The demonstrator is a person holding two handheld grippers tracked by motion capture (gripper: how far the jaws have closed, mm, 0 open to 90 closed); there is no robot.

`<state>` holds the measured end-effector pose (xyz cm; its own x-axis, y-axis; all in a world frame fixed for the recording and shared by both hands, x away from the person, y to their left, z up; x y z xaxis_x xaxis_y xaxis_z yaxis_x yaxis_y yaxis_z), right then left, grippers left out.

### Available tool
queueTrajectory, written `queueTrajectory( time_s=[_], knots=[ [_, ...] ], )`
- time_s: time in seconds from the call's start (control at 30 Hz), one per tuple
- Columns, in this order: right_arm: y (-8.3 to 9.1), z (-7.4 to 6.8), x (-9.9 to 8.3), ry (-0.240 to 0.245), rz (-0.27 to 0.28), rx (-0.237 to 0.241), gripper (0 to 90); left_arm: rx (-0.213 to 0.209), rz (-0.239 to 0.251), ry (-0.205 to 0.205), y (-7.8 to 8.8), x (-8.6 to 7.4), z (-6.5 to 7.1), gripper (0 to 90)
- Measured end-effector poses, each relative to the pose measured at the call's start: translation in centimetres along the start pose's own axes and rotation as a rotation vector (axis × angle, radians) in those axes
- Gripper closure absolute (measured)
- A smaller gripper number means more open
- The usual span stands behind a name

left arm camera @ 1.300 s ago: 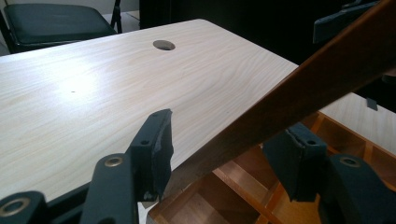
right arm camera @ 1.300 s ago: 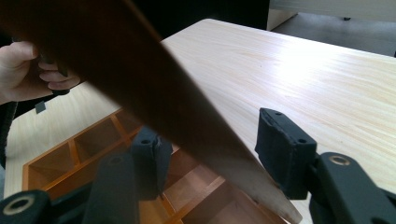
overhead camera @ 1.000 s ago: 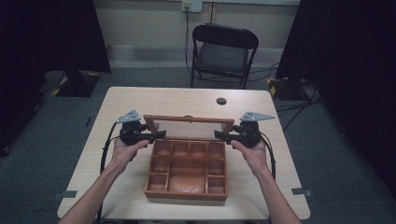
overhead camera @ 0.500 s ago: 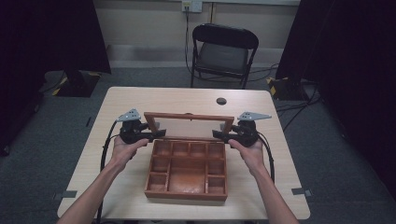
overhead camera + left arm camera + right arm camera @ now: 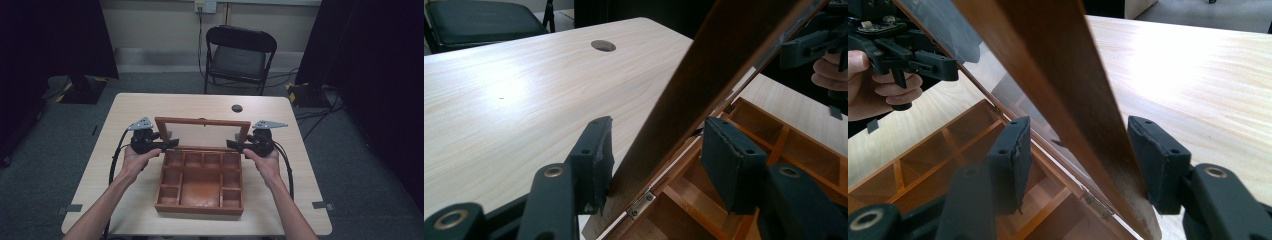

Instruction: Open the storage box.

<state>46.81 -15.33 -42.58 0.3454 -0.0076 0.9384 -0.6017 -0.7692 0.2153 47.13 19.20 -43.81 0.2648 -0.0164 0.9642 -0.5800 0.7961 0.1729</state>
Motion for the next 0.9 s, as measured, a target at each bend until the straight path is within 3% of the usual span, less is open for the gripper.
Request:
queueTrajectory(
  time_s=[0.6,0.9],
  knots=[
    [-0.9,0.6,-0.9,-0.014,-0.016,-0.021,40.4,0.008,0.0,0.018,-0.5,-0.6,-0.7,47.3],
    [-1.1,0.9,-0.9,-0.02,-0.009,-0.026,43.5,0.017,-0.007,0.035,-0.8,-1.1,-1.0,47.7]
  ],
)
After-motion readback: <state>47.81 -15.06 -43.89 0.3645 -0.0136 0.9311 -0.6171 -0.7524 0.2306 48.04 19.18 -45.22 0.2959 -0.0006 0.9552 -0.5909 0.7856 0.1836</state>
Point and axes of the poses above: each handheld gripper's, and its own axes: y roughly backward along the jaws, x roughly out of its top, z roughly to its right, the point moved 3 cm from there along -y, roughly forward along the jaws, and after that the axes turned 14 degrees about z, right-handed, at the moved point
